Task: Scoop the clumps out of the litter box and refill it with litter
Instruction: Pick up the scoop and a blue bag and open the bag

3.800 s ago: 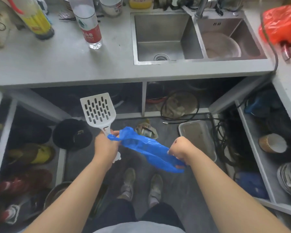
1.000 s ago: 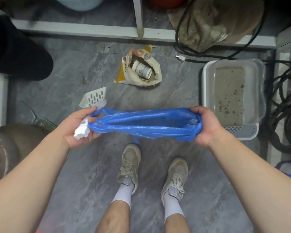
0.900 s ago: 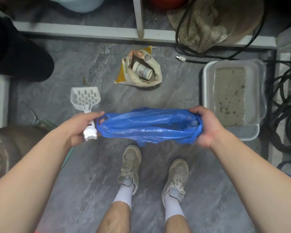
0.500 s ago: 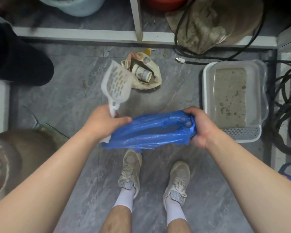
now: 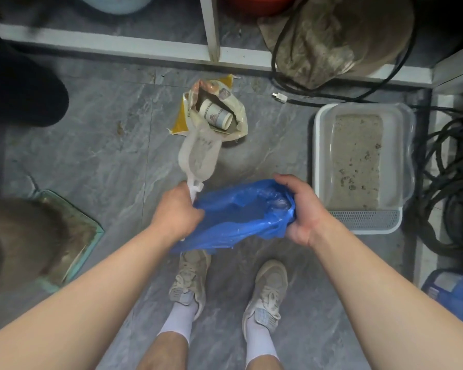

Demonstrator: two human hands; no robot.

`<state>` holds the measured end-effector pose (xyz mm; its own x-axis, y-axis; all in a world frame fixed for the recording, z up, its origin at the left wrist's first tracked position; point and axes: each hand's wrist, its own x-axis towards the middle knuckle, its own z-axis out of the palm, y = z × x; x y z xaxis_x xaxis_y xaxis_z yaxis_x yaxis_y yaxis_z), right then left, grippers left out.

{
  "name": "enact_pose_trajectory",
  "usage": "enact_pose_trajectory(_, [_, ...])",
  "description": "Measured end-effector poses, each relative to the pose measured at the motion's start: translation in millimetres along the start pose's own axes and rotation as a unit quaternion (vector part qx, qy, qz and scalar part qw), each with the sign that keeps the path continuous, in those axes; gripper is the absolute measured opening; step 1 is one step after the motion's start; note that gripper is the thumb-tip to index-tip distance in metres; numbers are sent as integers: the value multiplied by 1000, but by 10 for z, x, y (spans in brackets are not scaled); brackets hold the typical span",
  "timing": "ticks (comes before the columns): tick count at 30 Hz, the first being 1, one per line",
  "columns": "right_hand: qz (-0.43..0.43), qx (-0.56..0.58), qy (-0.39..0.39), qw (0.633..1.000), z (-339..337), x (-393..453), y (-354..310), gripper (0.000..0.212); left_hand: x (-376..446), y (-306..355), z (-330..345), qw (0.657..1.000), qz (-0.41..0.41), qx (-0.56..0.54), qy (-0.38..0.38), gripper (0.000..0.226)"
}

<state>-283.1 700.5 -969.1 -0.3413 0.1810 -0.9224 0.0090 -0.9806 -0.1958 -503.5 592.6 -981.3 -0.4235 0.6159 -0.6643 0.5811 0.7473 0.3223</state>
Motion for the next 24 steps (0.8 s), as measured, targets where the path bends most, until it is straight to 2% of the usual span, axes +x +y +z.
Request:
enact_pose_trajectory(2, [4, -37, 24, 999, -61, 28, 17, 35, 74, -68, -8, 988, -82, -133, 17, 17])
enact_pose_trajectory(4, [-12, -74, 47, 996, -157, 61, 35, 44, 120, -117, -83, 928, -137, -346, -15, 27])
enact_pose_trajectory(6, [-61, -128, 72, 987, -219, 66, 42, 20, 135, -171, -169, 872, -163, -458, -48, 32])
enact_pose_trajectory(8, [-107, -233, 120, 959, -239, 47, 39, 21, 128, -212, -232, 863, -164, -470, -79, 34])
enact_pose_trajectory(11, [-159, -372, 191, 894, -233, 89, 64, 22, 116, -241, -265, 857, -155, -482, -95, 35])
enact_pose_trajectory(14, [-187, -366, 259, 874, -185, 188, 113, 19, 131, -233, -201, 826, -178, -530, -72, 40])
enact_pose_trajectory(16, [-203, -357, 268, 871, -70, 189, 108, 10, 134, -224, -140, 812, -205, -544, -56, 38])
enact_pose_trajectory(17, [-203, -358, 268, 871, -7, 187, 102, 19, 127, -206, -116, 808, -212, -547, -56, 34])
enact_pose_trajectory(19, [-204, -401, 254, 856, 99, 150, 122, 51, 117, -171, -89, 807, -221, -545, -52, 32])
enact_pose_trajectory(20, [-208, -454, 247, 831, 138, 124, 145, 68, 112, -153, -83, 809, -224, -541, -49, 32])
enact_pose_trajectory(22, [-223, -594, 235, 737, 194, 82, 203, 92, 111, -107, -95, 811, -230, -535, -56, 26])
enact_pose_trajectory(24, [-210, -710, 213, 638, 191, 114, 282, 94, 105, -78, -115, 800, -240, -545, -70, 16])
